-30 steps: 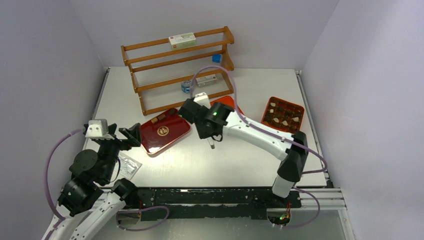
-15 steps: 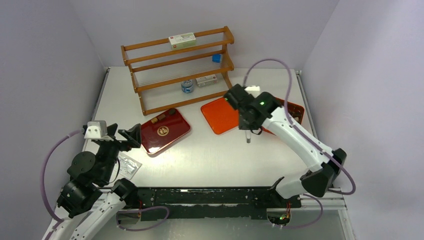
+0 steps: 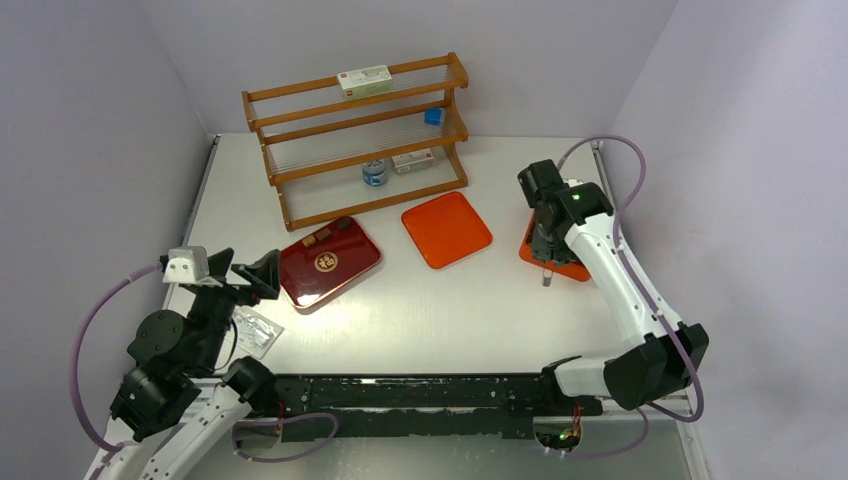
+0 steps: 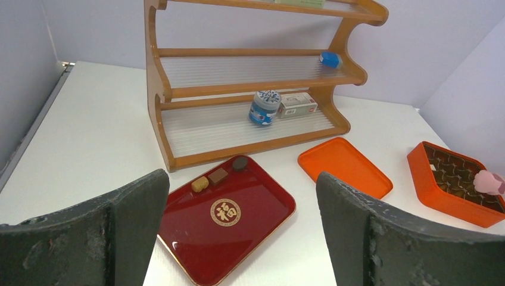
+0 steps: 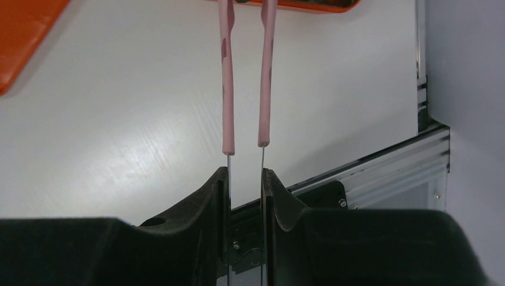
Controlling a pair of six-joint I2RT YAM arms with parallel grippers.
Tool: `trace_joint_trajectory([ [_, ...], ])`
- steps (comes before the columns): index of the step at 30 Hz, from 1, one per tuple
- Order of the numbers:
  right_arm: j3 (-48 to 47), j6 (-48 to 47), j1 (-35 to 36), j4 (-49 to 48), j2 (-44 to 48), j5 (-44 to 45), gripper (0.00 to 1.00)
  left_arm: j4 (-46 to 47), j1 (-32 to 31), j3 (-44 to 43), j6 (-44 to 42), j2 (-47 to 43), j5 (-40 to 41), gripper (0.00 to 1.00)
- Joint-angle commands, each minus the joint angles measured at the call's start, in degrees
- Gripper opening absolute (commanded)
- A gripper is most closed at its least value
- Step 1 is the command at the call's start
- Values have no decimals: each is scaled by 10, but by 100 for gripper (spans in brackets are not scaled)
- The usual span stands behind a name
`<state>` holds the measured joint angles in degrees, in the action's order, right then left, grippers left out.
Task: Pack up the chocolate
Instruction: Place the fake chocolate in the packing bottle.
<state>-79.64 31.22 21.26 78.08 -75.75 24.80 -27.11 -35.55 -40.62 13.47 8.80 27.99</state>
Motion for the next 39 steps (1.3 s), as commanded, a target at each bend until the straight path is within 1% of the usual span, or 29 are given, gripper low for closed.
trace_joint_trajectory([
  [1, 30, -54, -65, -36, -7, -28, 23, 21, -7, 5, -6, -12, 2, 98],
  [9, 48, -82, -119, -67, -8, -45, 23, 22, -13, 5, -6, -17, 6, 98],
  [16, 57, -83, -142, -79, -23, -47, 25, 21, -14, 4, -6, -21, 9, 98],
  [22, 70, -80, -148, -77, -32, -49, 27, 21, -15, 5, -7, -20, 9, 98],
  [24, 70, -74, -148, -80, -33, -36, 27, 20, -15, 4, -6, -20, 11, 98],
  [26, 67, -73, -150, -84, -34, -32, 28, 18, -15, 4, -5, -21, 11, 98],
  [30, 63, -73, -151, -83, -38, -29, 34, 17, -15, 3, -5, -20, 11, 98],
  [39, 53, -69, -150, -82, -34, -16, 38, 15, -14, 3, -3, -18, 13, 98],
])
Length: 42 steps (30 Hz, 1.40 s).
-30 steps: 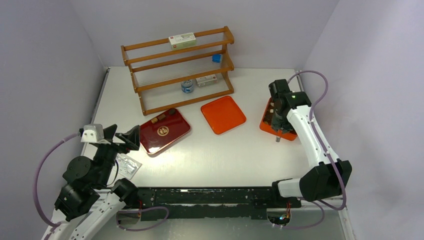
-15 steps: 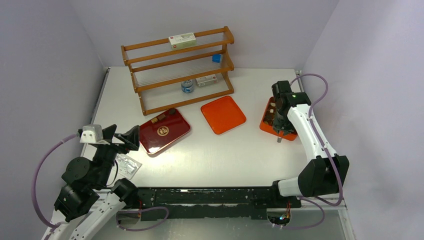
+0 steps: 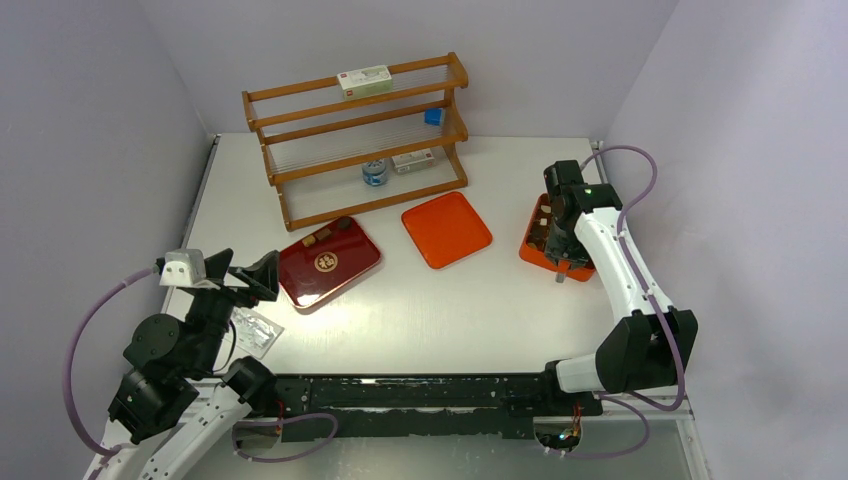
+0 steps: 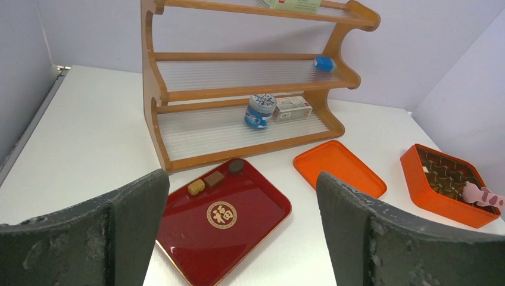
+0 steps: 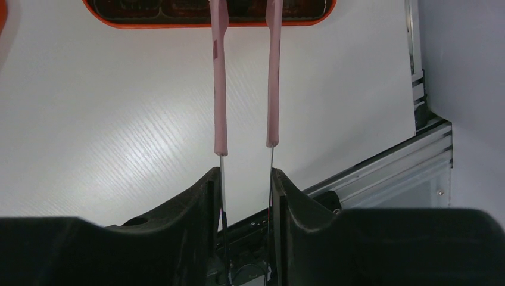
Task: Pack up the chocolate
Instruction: Place the fake chocolate in the packing bottle.
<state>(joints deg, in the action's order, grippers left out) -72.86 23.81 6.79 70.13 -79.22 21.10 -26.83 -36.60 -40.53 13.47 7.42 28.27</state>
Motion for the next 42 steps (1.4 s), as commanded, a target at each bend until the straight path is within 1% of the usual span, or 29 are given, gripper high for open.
trace_joint_trajectory([
  [1, -16, 5, -6, -2, 0, 23, 38, 12, -4, 2, -3, -4, 11, 98],
  [4, -22, 4, -6, 0, -2, 21, 39, 12, -4, 1, -3, -2, 11, 98],
  [6, -29, 0, -6, 2, 3, 13, 37, 12, -4, 1, -3, 0, 11, 98],
  [14, -85, -30, -4, 0, 26, -49, 35, 13, -4, 1, -6, 7, 12, 98],
  [18, -111, -34, 24, -15, 35, -75, 35, 11, -4, 1, -8, 13, 16, 98],
  [21, -122, -30, 71, -42, 36, -101, 34, 9, -4, 1, -8, 20, 21, 98],
  [25, -122, -21, 155, -93, 26, -97, 35, 9, -4, 0, -7, 25, 23, 98],
  [29, -116, -11, 222, -145, 2, -112, 35, 10, -4, 1, -8, 28, 30, 98],
  [35, -128, 1, 329, -222, -51, -109, 36, 7, -3, -1, -5, 32, 39, 98],
  [40, -130, -54, 413, -323, -95, -98, 36, 5, -2, -1, -2, 28, 47, 98],
  [42, -138, -71, 439, -354, -127, -94, 36, 1, -2, -3, 3, 27, 51, 98],
])
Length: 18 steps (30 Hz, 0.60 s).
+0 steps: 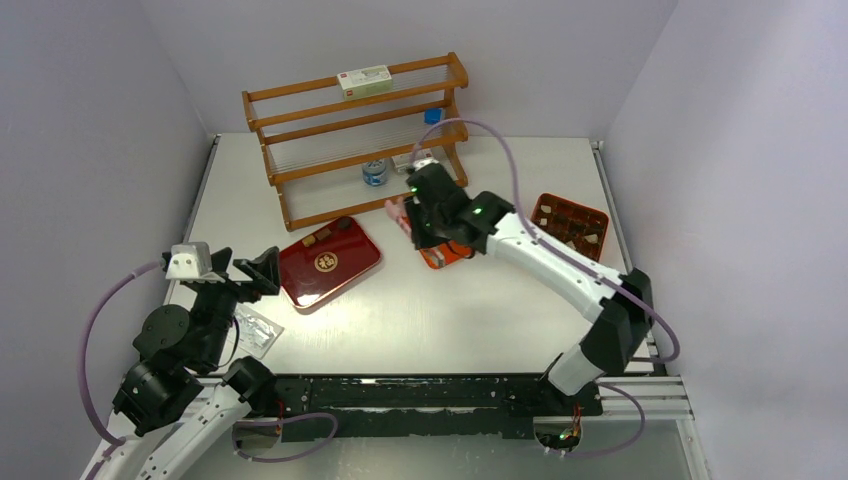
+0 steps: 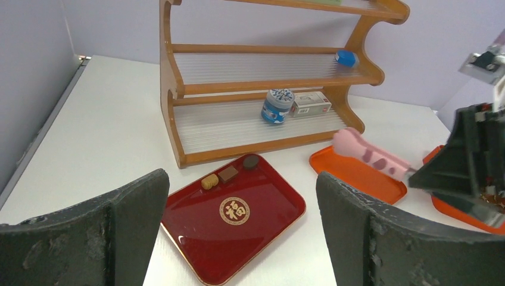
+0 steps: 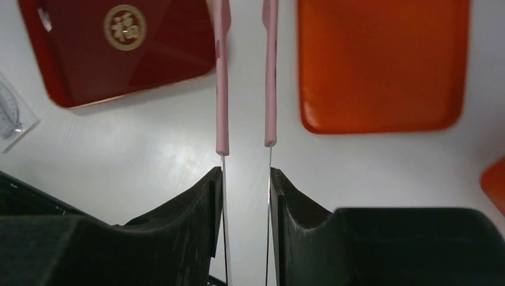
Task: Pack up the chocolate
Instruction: Place the fake chocolate in the packing bottle, then pick up the fake chocolate from the plate.
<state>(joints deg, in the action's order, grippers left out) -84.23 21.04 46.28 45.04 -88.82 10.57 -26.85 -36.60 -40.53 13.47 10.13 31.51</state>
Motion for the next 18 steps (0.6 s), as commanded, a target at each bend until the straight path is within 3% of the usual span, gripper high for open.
trace_joint_trajectory([
  [1, -31, -51, 54, -112, -46, 13, 36, -1, -2, -4, 4, 0, 21, 98],
  [10, -166, -73, 109, -72, -207, 47, 39, -3, -2, -4, 7, -11, 33, 98],
  [18, -243, -69, 125, -44, -287, 29, 39, 0, -1, -2, 3, -14, 30, 98],
])
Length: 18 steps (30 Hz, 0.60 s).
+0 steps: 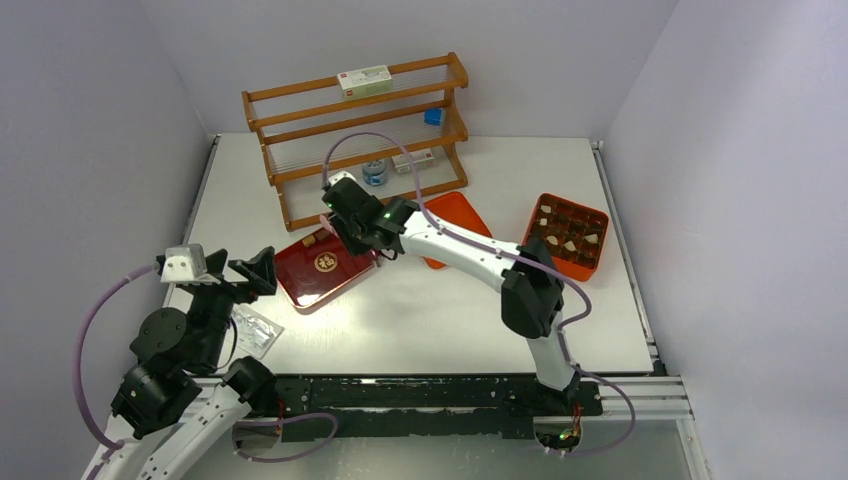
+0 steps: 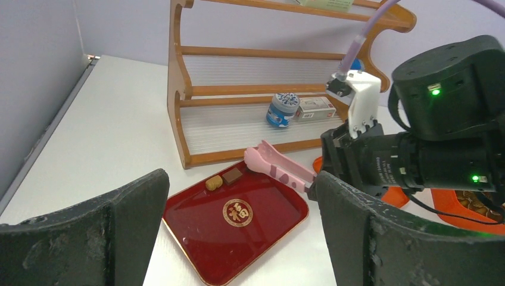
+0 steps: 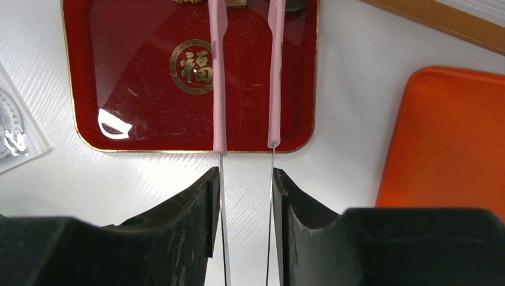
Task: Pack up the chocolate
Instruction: Pick up the fake chocolate from the plate.
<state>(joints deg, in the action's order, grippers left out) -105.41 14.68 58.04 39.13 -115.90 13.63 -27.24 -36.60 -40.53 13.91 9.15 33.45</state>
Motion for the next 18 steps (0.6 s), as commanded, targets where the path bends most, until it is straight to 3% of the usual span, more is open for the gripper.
trace_joint_trajectory([
  [1, -37, -5, 8, 17, -23, -6, 39, 3, -1, -3, -1, -4, 11, 98],
  [18, -123, -9, 17, 67, -107, -6, 40, 4, -1, -2, 0, -17, 15, 98],
])
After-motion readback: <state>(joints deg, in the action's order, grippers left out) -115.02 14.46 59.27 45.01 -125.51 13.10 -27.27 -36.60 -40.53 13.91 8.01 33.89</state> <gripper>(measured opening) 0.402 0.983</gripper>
